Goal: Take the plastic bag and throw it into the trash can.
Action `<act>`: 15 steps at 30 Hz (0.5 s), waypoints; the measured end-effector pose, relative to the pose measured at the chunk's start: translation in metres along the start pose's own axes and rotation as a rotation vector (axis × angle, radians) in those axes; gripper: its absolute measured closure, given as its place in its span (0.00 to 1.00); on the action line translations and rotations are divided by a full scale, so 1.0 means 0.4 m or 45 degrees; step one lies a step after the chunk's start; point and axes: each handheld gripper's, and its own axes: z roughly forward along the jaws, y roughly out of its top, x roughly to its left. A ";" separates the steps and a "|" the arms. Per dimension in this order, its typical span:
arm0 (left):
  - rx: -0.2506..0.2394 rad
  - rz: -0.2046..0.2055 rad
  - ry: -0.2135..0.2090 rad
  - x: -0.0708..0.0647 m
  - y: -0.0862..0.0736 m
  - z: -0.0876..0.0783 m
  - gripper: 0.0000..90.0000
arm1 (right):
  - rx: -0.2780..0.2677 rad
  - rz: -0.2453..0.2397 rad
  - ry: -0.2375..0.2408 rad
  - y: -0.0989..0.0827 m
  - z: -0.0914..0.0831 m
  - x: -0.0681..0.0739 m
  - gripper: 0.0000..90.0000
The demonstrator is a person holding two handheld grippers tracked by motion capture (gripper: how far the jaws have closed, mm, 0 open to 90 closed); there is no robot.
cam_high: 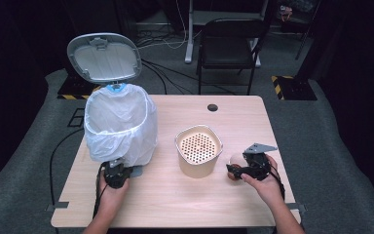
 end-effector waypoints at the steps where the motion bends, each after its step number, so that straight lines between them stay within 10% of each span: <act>1: 0.001 0.000 0.001 0.000 0.000 0.000 1.00 | -0.003 0.001 -0.004 0.006 -0.007 0.001 0.15; 15: -0.006 -0.011 -0.001 -0.001 0.000 0.001 1.00 | -0.074 -0.105 -0.018 0.112 -0.052 0.036 0.25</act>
